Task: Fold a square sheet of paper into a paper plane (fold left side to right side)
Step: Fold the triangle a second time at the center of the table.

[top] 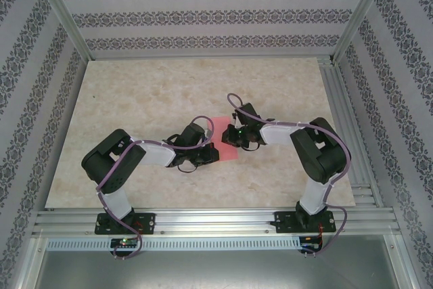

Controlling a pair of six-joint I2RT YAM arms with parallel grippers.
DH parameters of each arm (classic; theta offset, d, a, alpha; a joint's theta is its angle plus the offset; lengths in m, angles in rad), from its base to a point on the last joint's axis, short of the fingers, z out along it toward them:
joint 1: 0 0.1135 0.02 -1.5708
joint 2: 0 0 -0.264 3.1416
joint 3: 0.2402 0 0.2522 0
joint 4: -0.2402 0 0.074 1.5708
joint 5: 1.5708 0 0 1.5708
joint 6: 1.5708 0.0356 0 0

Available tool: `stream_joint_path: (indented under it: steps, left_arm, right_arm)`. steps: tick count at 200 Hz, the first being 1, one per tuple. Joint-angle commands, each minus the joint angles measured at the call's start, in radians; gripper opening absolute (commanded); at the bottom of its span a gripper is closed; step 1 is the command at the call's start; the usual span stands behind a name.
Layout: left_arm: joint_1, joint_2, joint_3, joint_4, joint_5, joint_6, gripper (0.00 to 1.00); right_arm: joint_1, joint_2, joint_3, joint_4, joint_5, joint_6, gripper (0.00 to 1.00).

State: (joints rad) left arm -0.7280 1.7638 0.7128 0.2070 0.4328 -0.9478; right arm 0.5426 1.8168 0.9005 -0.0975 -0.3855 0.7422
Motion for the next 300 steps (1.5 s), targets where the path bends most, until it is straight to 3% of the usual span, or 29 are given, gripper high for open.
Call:
stream_joint_path:
  steps: [1,81,188,300]
  left_arm:
    - [-0.019,0.003,0.002,-0.134,-0.026,0.026,0.07]
    - [-0.013,-0.064,0.141,-0.217,-0.008,0.108,0.09]
    - [0.016,0.062,0.211,-0.207,0.016,0.144,0.08]
    - [0.027,0.082,0.074,-0.146,0.030,0.103,0.08]
  right_arm:
    - [-0.005,0.031,-0.004,-0.007,0.023,0.011,0.11]
    - [-0.010,0.035,-0.025,-0.019,0.033,0.004,0.11]
    - [-0.009,0.030,-0.033,-0.025,0.033,0.006,0.11]
    - [-0.009,0.028,-0.039,-0.038,0.048,0.003,0.11]
